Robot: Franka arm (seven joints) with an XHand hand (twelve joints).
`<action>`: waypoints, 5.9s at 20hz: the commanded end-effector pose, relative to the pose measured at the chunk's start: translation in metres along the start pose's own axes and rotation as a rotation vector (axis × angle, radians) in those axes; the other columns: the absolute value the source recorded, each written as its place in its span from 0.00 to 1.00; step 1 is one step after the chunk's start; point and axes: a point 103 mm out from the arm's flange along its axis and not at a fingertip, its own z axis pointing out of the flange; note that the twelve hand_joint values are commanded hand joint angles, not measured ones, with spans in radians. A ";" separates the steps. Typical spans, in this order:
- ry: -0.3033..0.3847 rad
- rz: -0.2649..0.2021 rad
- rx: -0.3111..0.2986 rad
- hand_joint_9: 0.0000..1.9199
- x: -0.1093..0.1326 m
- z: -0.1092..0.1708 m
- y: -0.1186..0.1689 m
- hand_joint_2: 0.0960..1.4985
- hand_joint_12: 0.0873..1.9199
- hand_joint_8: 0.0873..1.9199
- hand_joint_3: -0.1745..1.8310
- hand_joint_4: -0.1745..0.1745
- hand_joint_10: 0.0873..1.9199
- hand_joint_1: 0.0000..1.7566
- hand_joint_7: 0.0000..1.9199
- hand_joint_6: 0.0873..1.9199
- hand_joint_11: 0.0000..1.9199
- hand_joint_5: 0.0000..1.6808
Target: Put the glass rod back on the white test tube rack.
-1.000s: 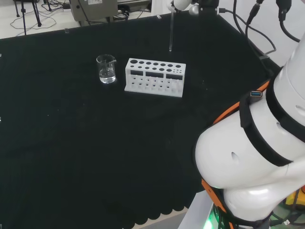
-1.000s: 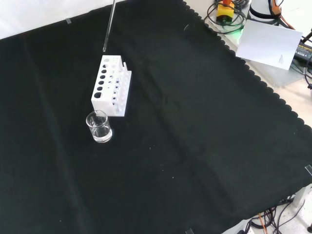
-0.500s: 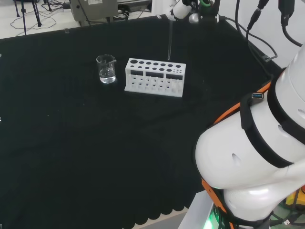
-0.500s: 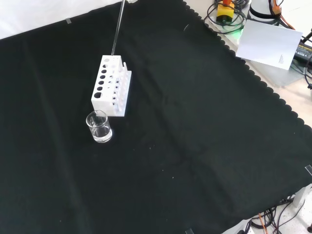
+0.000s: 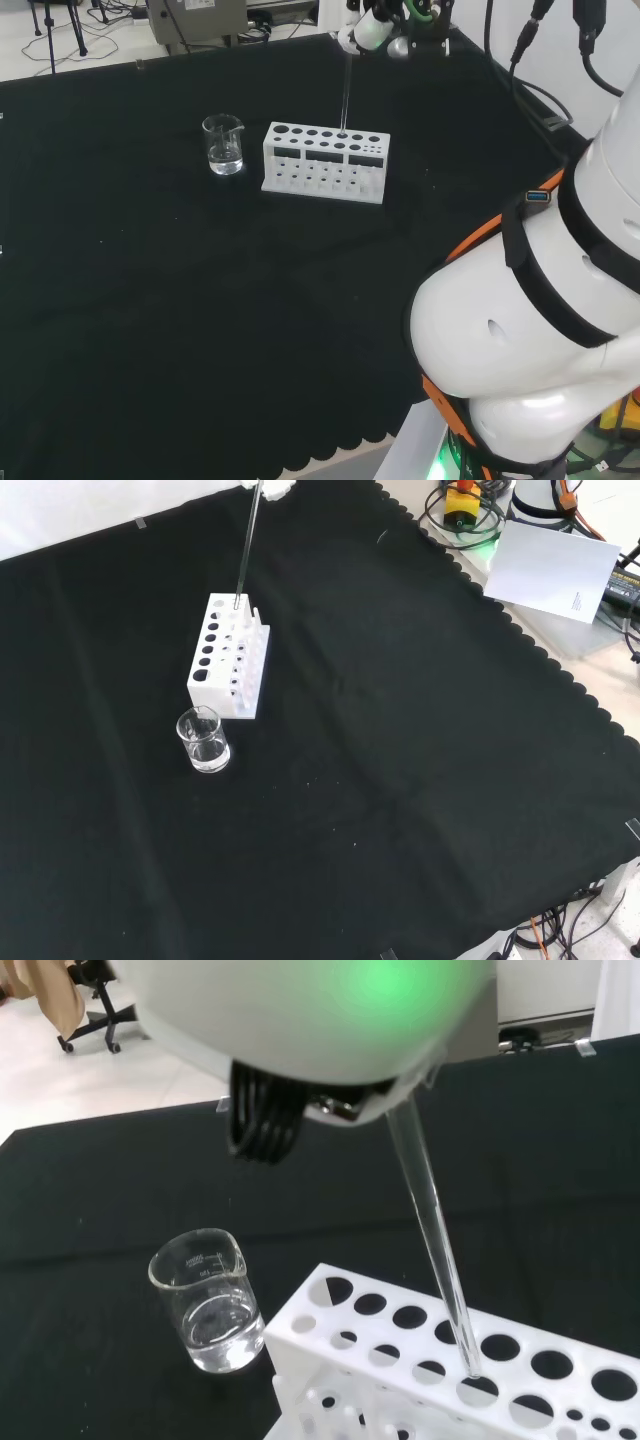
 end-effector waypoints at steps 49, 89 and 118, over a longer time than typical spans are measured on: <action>0.021 0.028 0.048 0.99 -0.036 0.031 0.010 0.23 0.53 0.48 0.60 0.00 0.32 0.70 0.86 0.32 0.80 0.82; 0.040 0.084 0.205 1.00 -0.059 0.093 0.039 0.23 0.53 0.48 0.60 0.00 0.32 0.70 0.86 0.32 0.80 0.82; 0.112 0.075 0.263 0.98 -0.058 0.093 0.041 0.10 0.47 0.35 0.72 0.00 0.38 0.83 0.77 0.43 0.84 0.51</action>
